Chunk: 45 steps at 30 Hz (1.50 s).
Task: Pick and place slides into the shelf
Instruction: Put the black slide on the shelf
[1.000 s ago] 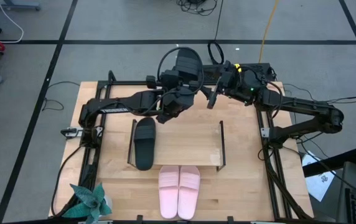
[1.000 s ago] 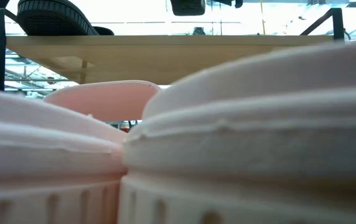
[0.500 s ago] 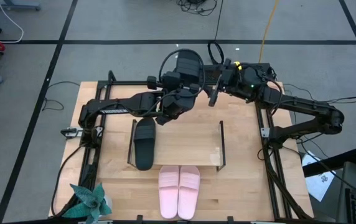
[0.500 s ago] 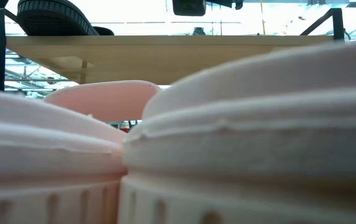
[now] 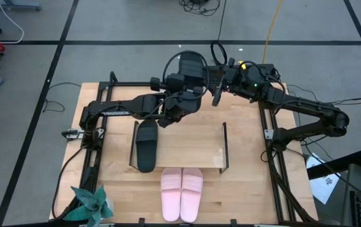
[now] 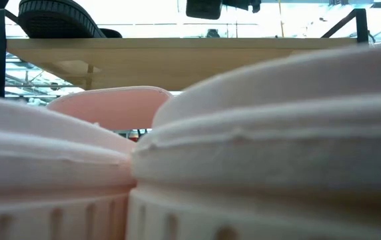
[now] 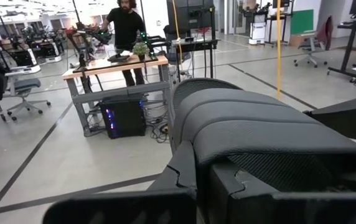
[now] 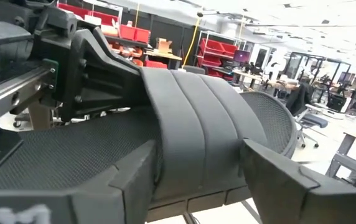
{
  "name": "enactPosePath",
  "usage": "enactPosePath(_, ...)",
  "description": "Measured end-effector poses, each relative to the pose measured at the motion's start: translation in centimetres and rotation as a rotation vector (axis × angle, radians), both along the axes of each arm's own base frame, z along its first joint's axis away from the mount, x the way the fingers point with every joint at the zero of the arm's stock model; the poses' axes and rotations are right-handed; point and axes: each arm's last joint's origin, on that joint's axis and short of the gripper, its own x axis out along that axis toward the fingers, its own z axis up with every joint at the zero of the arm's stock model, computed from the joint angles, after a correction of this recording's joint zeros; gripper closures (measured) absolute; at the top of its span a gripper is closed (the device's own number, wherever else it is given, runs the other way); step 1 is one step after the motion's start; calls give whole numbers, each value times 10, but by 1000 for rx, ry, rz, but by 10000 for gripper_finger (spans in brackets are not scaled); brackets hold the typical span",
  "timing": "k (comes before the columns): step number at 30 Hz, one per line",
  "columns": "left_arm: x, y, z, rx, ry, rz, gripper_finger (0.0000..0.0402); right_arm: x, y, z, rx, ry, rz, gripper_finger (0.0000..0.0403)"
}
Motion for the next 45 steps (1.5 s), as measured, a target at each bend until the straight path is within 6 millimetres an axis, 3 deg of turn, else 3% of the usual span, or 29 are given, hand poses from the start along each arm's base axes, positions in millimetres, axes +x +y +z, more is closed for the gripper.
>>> enactPosePath(9,0,-2,0,-3,3,-11,402,0,0,0,-14,4,17,248)
enactPosePath(24,0,-8,0,-3,0,-23,402,0,2,4,-66,-14,63,388)
enactPosePath(32,0,-12,0,-2,-10,-28,396,0,2,5,-81,-30,63,400)
enactPosePath(39,0,-27,5,19,-39,-28,362,0,2,9,-93,-58,65,402)
enactPosePath(45,-12,-46,21,16,-46,-118,323,0,-1,7,-94,-44,25,402)
